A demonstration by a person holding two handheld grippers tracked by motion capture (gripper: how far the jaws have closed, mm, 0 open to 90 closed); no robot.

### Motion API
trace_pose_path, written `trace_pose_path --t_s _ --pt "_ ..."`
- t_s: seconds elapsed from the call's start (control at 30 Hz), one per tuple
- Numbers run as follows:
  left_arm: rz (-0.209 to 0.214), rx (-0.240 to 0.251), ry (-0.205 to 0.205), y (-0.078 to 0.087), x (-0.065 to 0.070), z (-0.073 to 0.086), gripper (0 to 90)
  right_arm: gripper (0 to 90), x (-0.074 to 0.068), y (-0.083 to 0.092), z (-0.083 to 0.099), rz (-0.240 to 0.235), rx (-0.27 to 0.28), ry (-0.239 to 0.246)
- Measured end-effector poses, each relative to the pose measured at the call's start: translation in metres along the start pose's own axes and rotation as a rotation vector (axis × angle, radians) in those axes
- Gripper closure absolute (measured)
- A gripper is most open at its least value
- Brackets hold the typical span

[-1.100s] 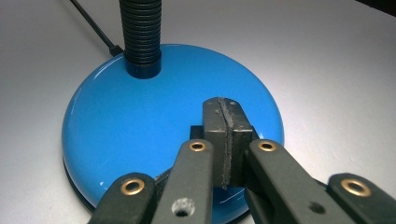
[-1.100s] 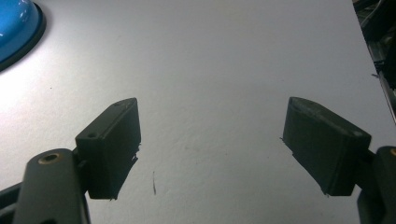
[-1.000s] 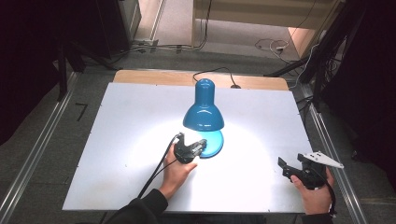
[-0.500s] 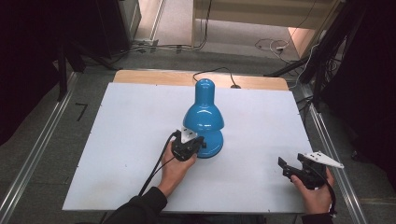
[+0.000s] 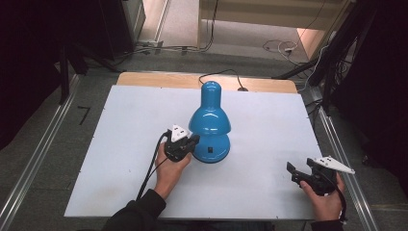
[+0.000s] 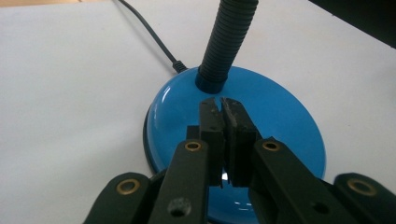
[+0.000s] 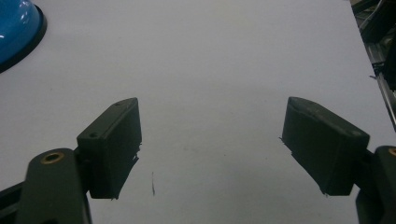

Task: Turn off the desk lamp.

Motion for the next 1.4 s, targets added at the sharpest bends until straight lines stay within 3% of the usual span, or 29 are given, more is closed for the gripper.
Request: trace_pose_path --t_s 0.63,0.97,1.4 --pt "-0.015 0.003 0.039 0.013 -0.018 0.001 70.5 18.5 0.000 0.000 0.000 0.000 -0.002 -0.001" --pt "-0.038 -0.023 0.068 0.016 -0.030 0.005 51.5 18.5 0.000 0.000 0.000 -0.001 -0.002 -0.001" --pt "-0.083 -0.012 0.099 0.039 -0.055 0.006 38.1 18.5 0.001 0.000 0.000 0.000 -0.001 -0.005"
Point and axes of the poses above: each handheld gripper's, and its own axes: y roughly backward along the jaws, z roughly out of its underside, x roughly to its right, the point moved 10 cm from there along -y, roughly forward along the jaws, and after that the axes turned 3 degrees about -x, right-handed, at the moved point
